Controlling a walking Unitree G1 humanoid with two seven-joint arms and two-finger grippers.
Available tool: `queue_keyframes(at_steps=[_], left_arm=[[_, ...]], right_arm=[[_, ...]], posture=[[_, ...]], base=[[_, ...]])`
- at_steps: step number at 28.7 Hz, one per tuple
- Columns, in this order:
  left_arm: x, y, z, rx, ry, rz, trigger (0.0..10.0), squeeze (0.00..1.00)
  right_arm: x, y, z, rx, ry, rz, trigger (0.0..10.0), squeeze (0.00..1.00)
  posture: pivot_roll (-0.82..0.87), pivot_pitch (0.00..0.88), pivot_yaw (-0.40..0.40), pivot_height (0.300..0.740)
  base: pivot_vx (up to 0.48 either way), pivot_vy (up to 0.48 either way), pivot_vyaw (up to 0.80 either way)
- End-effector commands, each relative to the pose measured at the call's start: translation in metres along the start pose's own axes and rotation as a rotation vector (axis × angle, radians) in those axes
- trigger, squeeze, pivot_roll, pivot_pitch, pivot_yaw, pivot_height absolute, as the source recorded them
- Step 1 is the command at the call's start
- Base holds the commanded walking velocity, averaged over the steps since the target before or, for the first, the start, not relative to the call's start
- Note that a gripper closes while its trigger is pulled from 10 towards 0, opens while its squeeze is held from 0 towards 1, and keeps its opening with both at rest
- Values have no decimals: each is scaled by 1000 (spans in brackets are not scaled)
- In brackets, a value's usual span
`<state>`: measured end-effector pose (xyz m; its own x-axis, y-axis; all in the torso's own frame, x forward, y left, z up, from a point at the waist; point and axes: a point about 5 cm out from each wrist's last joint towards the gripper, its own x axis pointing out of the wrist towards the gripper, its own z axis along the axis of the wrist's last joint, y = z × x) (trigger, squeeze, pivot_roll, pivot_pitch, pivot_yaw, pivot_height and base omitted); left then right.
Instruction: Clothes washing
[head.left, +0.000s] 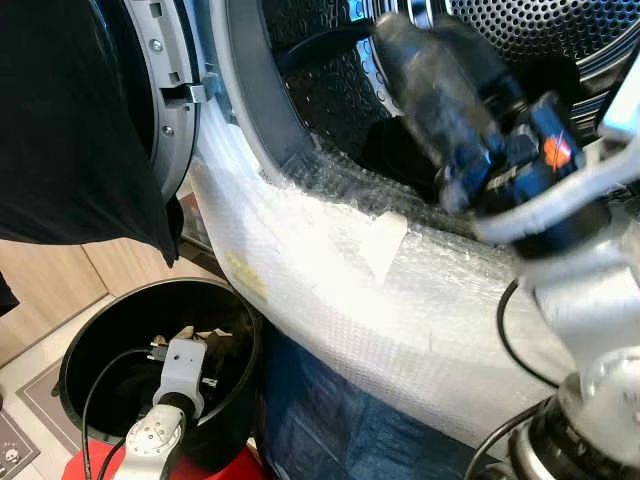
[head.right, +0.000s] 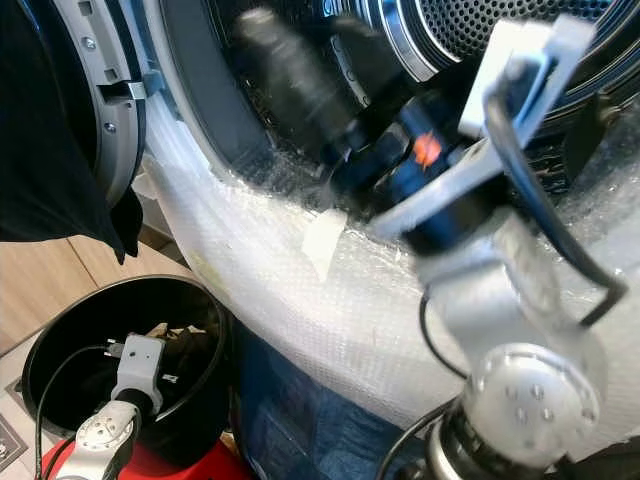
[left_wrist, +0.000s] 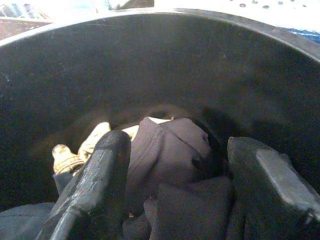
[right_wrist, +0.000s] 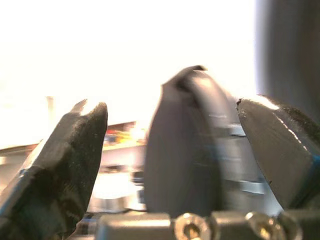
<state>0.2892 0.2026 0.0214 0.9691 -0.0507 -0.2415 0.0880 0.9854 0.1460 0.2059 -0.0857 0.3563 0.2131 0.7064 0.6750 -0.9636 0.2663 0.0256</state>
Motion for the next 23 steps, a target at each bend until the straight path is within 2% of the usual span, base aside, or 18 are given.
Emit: queue_keyframes(at_steps=[1,2,3,6,8,9,11,12,14,16,17,18,21,22,23], left_arm=[[-14,-16,-33,-10,144,-57,10000,0],[-14,-17,-32,-11,142,-59,10000,0],[-14,-17,-32,-11,142,-59,10000,0],[-13,-17,-31,-13,140,-59,10000,0],[-12,-17,-31,-13,140,-61,10000,0],[-12,-17,-31,-13,140,-61,10000,0],[-12,-17,-30,-11,139,-62,10000,0],[-12,-17,-30,-11,139,-62,10000,0],[-12,-15,-30,-10,138,-56,10000,0],[-12,-13,-30,-10,136,-52,10000,0],[-12,-13,-29,-9,135,-53,10000,0],[-12,-13,-29,-4,136,-59,10000,0],[-12,-12,-29,-3,134,-59,10000,0],[-12,-12,-29,-2,134,-58,10000,0],[-11,-12,-28,-4,133,-57,10000,0]], right_arm=[[-4,14,1,73,-44,135,10000,0],[-9,17,-2,139,-68,185,10000,0],[-9,17,-2,139,-68,185,10000,0],[-28,18,-15,233,-34,246,10000,0],[-47,22,-41,292,110,282,10000,0],[-47,22,-41,292,110,282,10000,0],[-56,24,-56,352,204,282,10000,0],[-56,24,-56,352,204,282,10000,0],[-69,26,-63,427,206,292,10000,0],[-74,24,-69,448,228,278,10000,0],[-86,23,-87,457,358,255,10000,0],[-100,21,-109,428,519,224,10000,0],[-125,19,-137,428,645,225,10000,0],[-128,19,-139,429,656,220,10000,0],[-135,11,-153,367,739,167,10000,0]], posture=[[-41,42,-48,740],[-38,42,-50,740],[-38,42,-50,740],[-38,41,-49,740],[-38,47,-41,740],[-38,47,-41,740],[-27,55,-39,740],[-27,55,-39,740],[-25,54,-38,740],[-19,55,-39,740],[-20,56,-38,740],[-20,51,-37,740],[-12,63,-34,740],[-10,65,-34,740],[-10,65,-34,740]], base=[[0,0,0],[0,0,0],[0,0,0],[0,0,0],[0,0,0],[0,0,0],[0,0,0],[0,0,0],[0,0,0],[0,0,0],[0,0,0],[0,0,0],[0,0,0],[0,0,0],[0,0,0]])
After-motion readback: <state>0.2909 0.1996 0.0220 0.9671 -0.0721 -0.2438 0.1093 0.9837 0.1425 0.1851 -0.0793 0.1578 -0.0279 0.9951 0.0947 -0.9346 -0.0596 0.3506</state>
